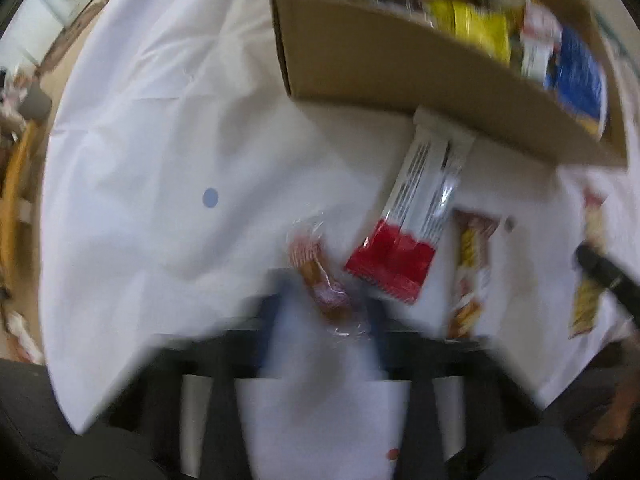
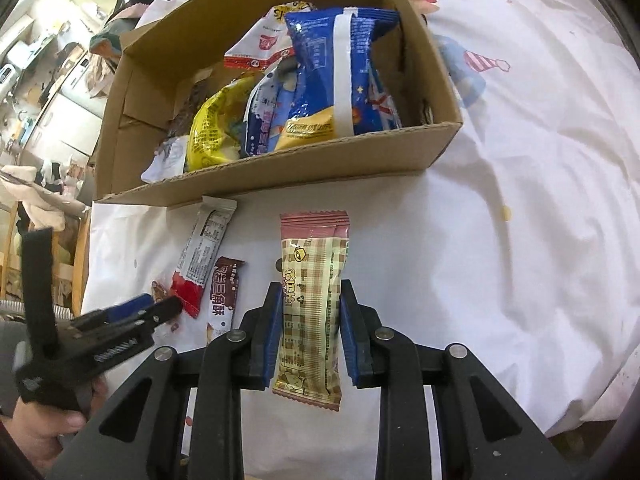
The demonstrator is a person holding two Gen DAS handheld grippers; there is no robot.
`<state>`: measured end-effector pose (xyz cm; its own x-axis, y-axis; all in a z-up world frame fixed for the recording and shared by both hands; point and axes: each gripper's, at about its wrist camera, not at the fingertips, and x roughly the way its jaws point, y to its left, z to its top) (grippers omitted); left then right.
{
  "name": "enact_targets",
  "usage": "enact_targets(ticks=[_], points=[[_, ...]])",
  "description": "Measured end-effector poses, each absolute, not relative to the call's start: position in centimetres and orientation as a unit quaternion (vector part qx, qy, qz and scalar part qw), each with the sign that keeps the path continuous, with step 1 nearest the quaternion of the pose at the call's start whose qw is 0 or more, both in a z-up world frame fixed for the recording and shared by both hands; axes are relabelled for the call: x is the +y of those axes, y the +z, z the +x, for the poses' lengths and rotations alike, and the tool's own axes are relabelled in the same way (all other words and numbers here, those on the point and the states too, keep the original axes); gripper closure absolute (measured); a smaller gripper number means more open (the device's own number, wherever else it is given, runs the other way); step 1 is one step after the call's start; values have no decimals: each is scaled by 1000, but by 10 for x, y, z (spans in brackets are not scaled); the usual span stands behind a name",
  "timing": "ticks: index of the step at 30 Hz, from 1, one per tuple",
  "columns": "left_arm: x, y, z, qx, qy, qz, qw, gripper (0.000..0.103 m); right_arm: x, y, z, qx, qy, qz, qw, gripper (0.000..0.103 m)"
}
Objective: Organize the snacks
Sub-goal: 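Grasp the beige checkered wafer bar with the right gripper while the left gripper grasps the red-label packet, then lift both held snacks toward the box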
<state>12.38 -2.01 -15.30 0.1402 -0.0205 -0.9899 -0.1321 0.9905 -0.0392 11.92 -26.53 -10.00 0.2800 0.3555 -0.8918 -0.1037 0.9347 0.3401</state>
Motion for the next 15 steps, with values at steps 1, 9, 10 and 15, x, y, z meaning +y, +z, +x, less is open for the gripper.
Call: enact_targets(ticks=[1,9,10,15], points=[[-18,-152,123,654,35,-65,753,89,-257,-102,122,582,145,109,792,75],[2,-140,115,638,59,-59,766,89,-244,-103,123,583,159,108,789,75],[4,-137,114,633,63,-57,770,89,-242,-103,123,583,160,107,789,75],[9,-126,111,619,71,-58,780,89,-233,-99,121,578,173,101,791,75]])
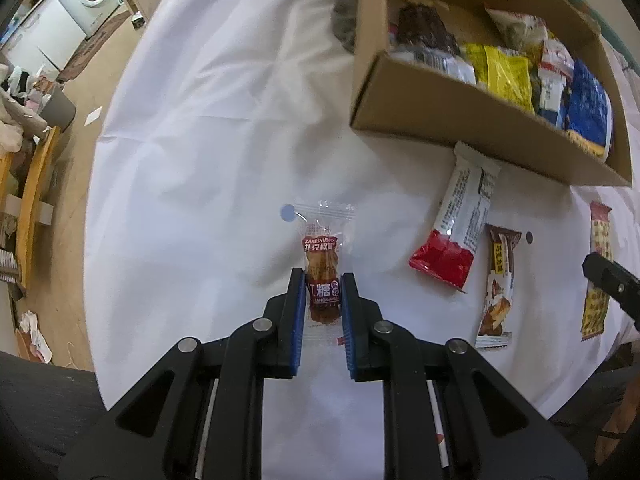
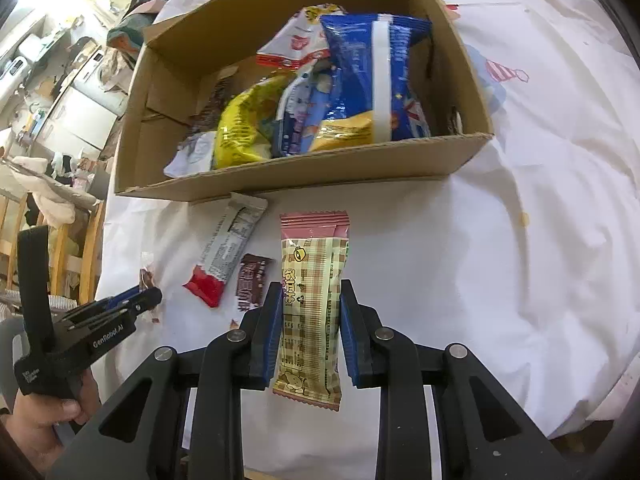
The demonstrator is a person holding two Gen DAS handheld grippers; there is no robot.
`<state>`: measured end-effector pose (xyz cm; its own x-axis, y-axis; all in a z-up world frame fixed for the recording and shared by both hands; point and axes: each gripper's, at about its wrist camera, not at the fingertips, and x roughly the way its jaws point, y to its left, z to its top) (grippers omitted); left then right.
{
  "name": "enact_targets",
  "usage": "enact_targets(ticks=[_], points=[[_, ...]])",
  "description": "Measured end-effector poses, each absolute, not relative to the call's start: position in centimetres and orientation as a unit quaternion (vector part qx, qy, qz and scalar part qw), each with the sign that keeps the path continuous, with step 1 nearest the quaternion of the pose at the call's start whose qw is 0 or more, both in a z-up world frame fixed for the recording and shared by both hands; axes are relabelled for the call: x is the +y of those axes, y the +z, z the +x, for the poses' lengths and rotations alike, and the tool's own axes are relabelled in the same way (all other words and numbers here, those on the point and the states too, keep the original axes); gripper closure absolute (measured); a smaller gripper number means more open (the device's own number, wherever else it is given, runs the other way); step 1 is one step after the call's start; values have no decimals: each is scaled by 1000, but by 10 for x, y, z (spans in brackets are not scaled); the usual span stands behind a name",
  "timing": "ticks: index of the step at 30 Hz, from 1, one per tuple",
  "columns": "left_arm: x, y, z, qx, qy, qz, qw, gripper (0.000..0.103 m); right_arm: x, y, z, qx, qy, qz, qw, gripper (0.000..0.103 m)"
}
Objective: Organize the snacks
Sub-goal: 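Lift both held snacks toward the box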
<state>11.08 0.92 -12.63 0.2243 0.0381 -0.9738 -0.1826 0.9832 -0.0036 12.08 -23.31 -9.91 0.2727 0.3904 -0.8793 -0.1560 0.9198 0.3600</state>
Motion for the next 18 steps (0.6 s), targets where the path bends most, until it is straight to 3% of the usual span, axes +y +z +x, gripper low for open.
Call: enact_targets(ticks=[12,18], points=[[27,-56,101,553,73,-114,822,89,-229,-63,123,522,225,137,811,75],[31,-11,122,503,72,-89,857,89,-230,-38,129,470,256,155,830,75]])
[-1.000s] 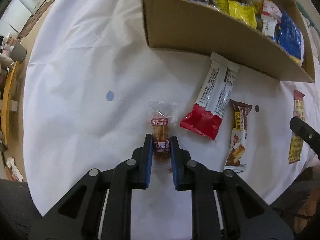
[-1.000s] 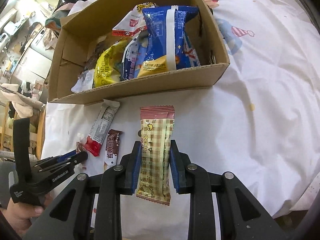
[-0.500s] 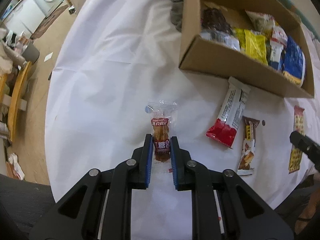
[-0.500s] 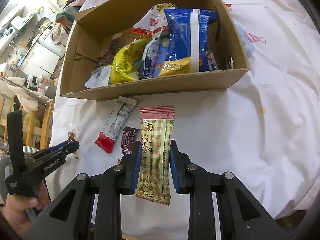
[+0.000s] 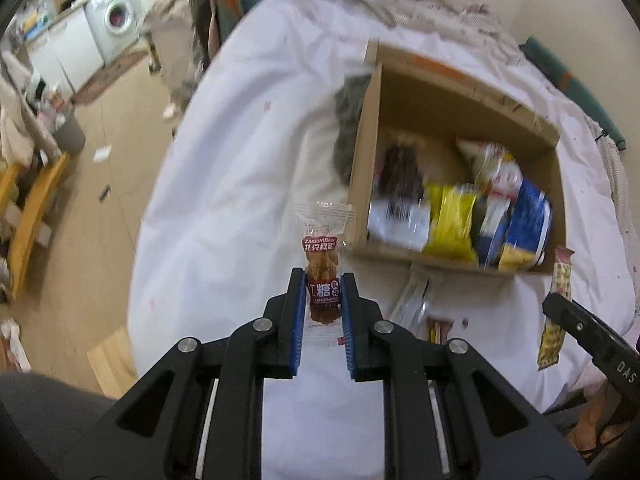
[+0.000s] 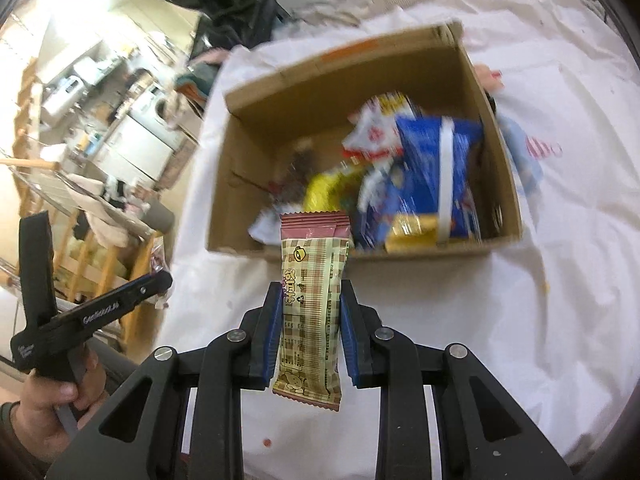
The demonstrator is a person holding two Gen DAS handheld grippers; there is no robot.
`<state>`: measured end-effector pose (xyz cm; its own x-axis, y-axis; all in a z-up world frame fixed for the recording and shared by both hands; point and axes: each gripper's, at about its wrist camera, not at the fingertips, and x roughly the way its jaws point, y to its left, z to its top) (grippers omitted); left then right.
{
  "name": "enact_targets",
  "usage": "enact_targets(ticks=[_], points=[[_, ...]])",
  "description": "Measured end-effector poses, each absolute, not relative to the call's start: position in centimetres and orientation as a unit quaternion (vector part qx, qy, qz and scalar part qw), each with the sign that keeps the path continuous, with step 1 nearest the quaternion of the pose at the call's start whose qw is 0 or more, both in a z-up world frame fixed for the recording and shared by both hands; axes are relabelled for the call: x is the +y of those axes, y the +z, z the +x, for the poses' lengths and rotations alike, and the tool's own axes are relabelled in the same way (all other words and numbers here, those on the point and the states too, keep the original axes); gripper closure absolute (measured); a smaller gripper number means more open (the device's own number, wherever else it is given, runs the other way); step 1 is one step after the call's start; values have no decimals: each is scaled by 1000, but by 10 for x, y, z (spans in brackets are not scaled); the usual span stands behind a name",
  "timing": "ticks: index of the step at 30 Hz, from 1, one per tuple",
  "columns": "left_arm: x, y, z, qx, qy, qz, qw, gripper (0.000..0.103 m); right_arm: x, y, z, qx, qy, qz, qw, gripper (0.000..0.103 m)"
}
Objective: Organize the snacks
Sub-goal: 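Lift both held snacks toward the box, then lower both snacks into the box and open both grippers to release them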
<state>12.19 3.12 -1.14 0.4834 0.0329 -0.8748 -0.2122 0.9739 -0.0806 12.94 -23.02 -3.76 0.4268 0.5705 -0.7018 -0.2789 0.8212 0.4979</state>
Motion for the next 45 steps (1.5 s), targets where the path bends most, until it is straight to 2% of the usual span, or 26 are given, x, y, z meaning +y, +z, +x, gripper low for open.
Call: enact_targets(ticks=[7,20,37,45], points=[[26,9,150,477,54,-73,874,89,-244,-17,153,426,244,175,854,75],[-8,22,187,459,18,-55,886,89,-253,-10,195,408,228,173,867,75],[-38,-19,228,449,-5,8,894,89,-231,-29,222,430,228,156,859,75],[-37,-33,238,462,-3,-1,887,88,-222,-38,229,447,223,157,852,75]])
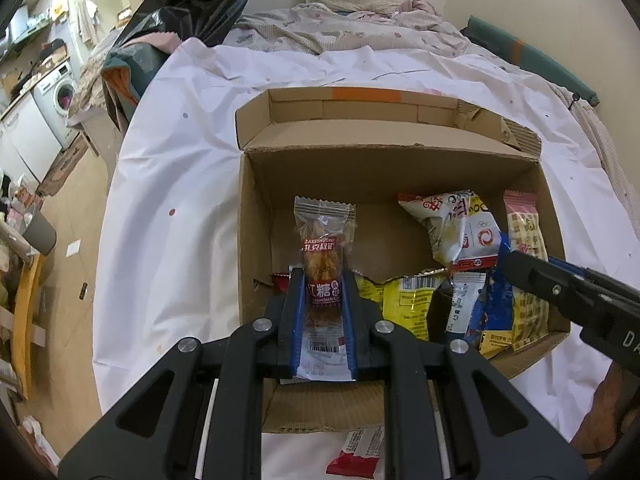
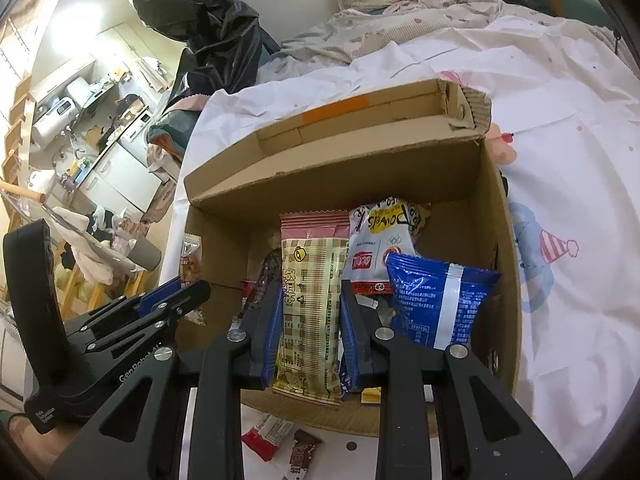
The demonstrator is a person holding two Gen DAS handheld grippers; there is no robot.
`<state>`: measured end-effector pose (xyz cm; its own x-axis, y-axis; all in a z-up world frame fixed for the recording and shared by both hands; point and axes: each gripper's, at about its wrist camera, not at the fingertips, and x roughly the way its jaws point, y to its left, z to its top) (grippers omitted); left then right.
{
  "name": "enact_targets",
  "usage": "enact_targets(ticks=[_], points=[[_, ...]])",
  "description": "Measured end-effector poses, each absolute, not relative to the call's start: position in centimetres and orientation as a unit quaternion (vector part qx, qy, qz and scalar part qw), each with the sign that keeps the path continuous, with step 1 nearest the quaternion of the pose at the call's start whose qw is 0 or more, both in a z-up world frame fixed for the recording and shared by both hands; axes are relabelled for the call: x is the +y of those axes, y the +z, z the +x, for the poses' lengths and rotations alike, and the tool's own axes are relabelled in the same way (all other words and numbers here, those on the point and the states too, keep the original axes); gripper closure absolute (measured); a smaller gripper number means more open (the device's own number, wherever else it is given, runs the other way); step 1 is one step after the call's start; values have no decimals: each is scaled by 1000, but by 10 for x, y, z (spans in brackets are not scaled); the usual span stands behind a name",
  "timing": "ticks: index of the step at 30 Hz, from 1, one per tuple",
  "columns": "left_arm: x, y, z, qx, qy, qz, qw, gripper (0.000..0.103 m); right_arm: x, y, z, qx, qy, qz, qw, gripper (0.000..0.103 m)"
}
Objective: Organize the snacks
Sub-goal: 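Lower both snacks into the box and open both grippers to release them, then withdraw both grippers from the box toward the last two bars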
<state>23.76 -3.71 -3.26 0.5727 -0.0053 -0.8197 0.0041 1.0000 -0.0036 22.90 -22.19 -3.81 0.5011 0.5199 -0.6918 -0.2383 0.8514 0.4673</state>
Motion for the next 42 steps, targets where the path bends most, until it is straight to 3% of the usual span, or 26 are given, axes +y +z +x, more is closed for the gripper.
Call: enact_targets(ticks=[19,23,28,30,32,33,34,42], points=[[-33,-36,240,475,0,-12,880,88,-211,-50,241,471,212,163,840,73],[-32,-35,238,472,1,-12,882,71,-214,-51,240,471,212,168,839,72],[-30,-29,235,458,5,-17,889,63,-219,-47,238,462,215,182,841,72],[-29,-27,233,454,5,-19,891,46,-220,-45,238,458,215,186,842,71],[-28,-24,230,445,3,-21,895,34,-223,-43,237,454,214,189,844,63],[-28,-23,228,441,1,-21,897,30,-224,-42,237,451,215,192,845,50],[-28,-21,228,438,2,-19,899,29,-225,-41,236,448,213,195,846,45],[-23,-14,217,426,7,-13,904,29,-229,-29,227,437,218,197,850,45]])
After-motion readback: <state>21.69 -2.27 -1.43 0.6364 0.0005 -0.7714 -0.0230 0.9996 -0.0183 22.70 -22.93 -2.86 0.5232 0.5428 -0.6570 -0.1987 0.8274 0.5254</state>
